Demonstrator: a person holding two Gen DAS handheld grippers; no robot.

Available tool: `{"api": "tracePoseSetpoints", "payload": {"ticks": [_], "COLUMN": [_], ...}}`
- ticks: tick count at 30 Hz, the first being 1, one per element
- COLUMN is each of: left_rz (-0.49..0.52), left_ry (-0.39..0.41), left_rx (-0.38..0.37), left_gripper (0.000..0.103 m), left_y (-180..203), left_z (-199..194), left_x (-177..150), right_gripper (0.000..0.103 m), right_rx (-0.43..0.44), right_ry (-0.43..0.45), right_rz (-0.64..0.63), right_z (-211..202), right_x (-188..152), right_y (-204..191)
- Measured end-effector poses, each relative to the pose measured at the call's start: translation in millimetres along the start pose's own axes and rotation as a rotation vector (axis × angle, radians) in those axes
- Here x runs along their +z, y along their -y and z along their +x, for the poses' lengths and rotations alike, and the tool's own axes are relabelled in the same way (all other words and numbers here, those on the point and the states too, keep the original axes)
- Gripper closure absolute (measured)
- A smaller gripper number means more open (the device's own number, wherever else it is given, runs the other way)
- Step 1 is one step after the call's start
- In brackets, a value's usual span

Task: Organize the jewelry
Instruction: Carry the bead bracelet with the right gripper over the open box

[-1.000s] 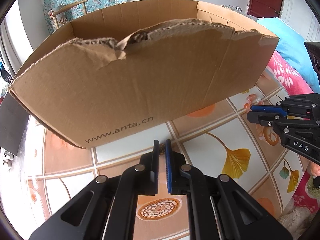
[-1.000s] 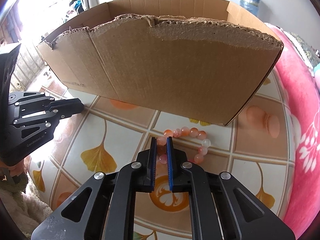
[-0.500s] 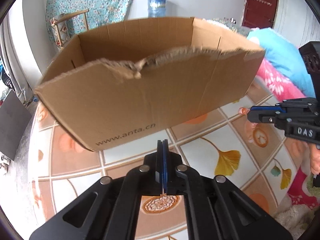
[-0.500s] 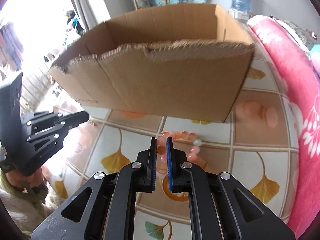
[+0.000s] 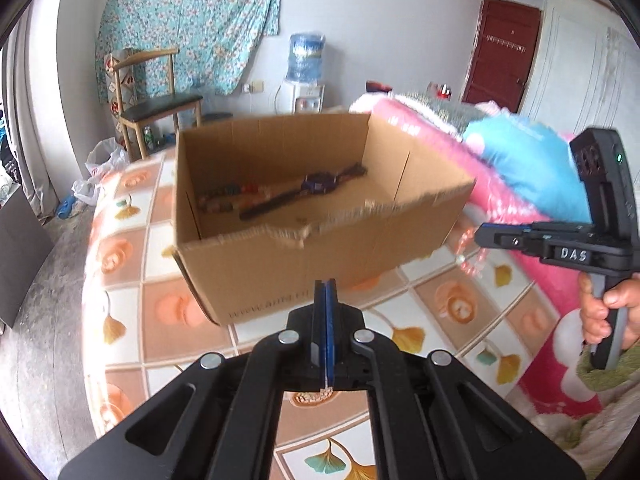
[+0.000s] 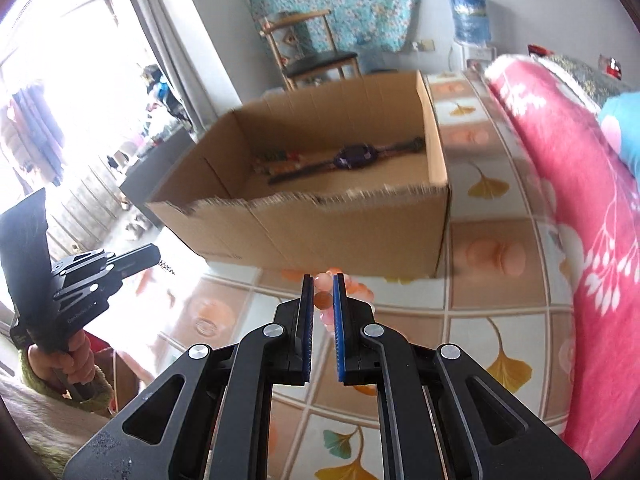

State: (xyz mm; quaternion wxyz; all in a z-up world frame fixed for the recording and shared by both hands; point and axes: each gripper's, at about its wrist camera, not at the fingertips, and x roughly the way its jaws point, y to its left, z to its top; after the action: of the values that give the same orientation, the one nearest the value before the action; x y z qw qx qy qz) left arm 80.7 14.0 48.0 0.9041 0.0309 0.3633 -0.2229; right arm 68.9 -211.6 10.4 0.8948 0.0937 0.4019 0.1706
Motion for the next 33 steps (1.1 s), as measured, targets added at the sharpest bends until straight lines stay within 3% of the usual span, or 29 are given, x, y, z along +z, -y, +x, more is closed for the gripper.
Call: {"api": "tracePoseSetpoints", "payload": {"ticks": [7,12,16,19,25,27,30,33], "left_rz": [0.003,0.038,0.017,-0.016,-0.027,-0.021,-0.009,-0.006], "left_ry": [0.127,0.149,0.059,-0.051,-0.247,-0.278,-0.291,-0.279], "left_rx": [-0.076,-0.076,-0.106,-0.129,-0.108,-0.1,-0.092,-0.081], "left_gripper": [0.103,0.103,0.103,0.103,0.102,0.098,0.082,0.08], "left_y": [-9,-16,-30,-42,-57,-57,-58,-59], "left_z": [-42,-34,5,43,99,107,110,110], "left_x": [49,80,96,96,93,90,88,89], "right_gripper": [0.096,0.096,0.096,0.096,0.096,0.096,0.096,0.096], "right_rx": [0.122,0.195,0.209,0.215,0.22,0.216,0.225,0.232], "right_ry": [0.116,0.179,0.149,0.086,-0.048,-0.077,-0.117,-0.143], "right_rz": [-0.048,-0.095,-0.103,-0.097,-0.069,-0.066,-0.052,-0.04], "right_z": [-31,-29,-3,24,64,70,77,79], "right_x": [45,86,106,112,112,112,113,118], "right_y": [-14,-15,-5,2,17,20,24,24]}}
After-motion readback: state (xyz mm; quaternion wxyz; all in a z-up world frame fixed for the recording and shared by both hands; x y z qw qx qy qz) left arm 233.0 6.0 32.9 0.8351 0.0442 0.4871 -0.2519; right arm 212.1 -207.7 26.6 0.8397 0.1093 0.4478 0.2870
